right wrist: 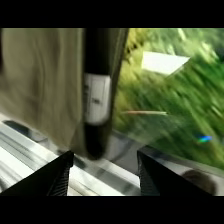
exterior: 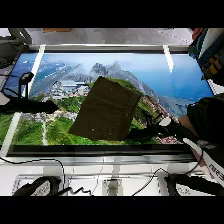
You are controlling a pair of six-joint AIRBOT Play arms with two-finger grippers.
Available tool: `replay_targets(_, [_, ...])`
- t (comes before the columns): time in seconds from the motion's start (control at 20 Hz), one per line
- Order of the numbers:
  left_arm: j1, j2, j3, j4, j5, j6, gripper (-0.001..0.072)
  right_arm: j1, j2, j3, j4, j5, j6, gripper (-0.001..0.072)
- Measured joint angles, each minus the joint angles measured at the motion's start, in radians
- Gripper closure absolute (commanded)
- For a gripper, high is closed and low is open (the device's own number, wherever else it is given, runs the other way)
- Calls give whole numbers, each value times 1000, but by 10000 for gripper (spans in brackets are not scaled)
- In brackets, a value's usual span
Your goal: Fold the clothes and pants, and hang the long-sleeved shirts on hangers.
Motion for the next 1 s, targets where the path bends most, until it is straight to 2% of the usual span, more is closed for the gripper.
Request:
replay_targets(0.15, [0, -47, 0, -3, -31, 0, 107, 0, -73, 59, 25, 27, 8, 277])
replay_targets(0.2, [0, -64, 0, -3, -37, 0, 107, 0, -93, 77, 30, 37, 11, 314])
replay_targets(0.25, [0, -81, 0, -4, -48, 0, 107, 0, -112, 94, 32, 49, 11, 321])
replay_targets(0.6, [1, -206, 0, -32, -120, 14, 107, 0, -168, 137, 56, 130, -55, 326])
replay_targets(0.65, [1, -229, 0, -44, -137, 16, 107, 0, -172, 138, 58, 142, -71, 394])
replay_targets(0.75, [1, -264, -2, -60, -161, 19, 107, 0, -176, 140, 80, 157, -103, 577])
replay_targets(0.8, [1, -277, -3, -66, -167, 21, 108, 1, -178, 141, 95, 163, -117, 629])
replay_targets(0.85, [3, -286, -7, -71, -174, 26, 107, 1, -178, 141, 110, 164, -130, 659])
replay_targets(1.0, [21, -302, -41, -76, -192, 53, 107, 1, -180, 142, 136, 165, -153, 660])
